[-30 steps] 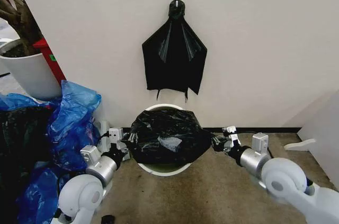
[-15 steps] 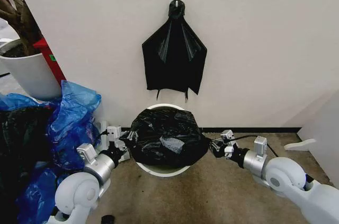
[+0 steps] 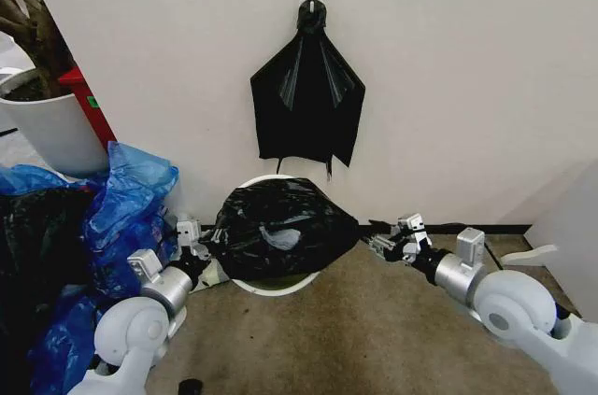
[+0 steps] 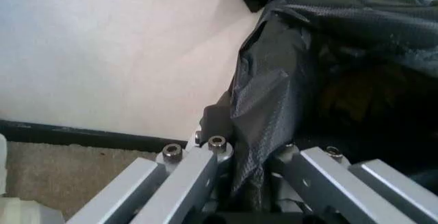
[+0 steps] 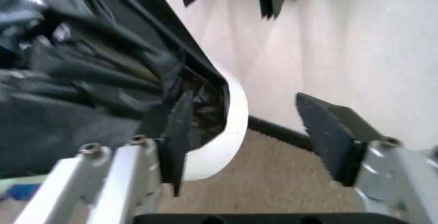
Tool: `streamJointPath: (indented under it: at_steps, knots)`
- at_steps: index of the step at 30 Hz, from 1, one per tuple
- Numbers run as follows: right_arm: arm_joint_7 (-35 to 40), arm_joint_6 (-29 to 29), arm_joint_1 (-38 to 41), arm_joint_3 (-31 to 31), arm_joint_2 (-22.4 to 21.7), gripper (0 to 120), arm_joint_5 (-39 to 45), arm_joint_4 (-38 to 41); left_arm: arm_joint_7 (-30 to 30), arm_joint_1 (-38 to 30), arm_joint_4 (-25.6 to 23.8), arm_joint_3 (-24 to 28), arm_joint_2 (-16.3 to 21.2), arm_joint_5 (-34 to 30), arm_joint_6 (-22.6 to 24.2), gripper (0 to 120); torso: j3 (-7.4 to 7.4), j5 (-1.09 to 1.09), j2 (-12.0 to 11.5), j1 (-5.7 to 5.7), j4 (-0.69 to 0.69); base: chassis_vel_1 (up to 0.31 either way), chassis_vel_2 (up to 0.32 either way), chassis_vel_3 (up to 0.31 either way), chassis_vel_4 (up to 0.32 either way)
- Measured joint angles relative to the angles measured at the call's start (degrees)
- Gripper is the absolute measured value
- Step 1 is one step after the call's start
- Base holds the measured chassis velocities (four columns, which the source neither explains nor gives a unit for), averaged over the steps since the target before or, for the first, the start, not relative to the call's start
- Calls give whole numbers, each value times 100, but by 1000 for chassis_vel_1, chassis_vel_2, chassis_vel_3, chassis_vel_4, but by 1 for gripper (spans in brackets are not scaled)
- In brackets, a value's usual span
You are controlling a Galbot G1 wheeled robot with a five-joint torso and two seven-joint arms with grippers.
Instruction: Place the garbage bag over the trash bin.
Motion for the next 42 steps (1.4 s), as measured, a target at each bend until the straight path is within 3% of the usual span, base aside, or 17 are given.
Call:
streamJointPath:
  at_steps: [8,12,26,31,42]
  knots:
    - [580,-360,221,359,7,94,352,600,-258,-268,197,135,-9,-29,48,2,0,0,0,0,-1,0,0,0,0]
    - [762,-366,328,301,68,100,428,908,-405,-350,226,205,3,25,104,2,0,1,0,0,-1,0,0,0,0]
    - [1534,-629,1081,-609,259,100,968,1646,-822,-570,-5,770,77,569,112,2,0,0,0,0,1,0,0,0,0]
    - [2145,-1084,1059,-1021,493,100,1371,1845,-911,-627,-177,1001,90,730,112,2,0,2,1,0,-2,0,0,0,0]
    - [2376,-1380,1016,-1416,491,100,1603,1842,-904,-525,-467,1197,44,1047,13,2,0,1,1,0,-1,0,0,0,0]
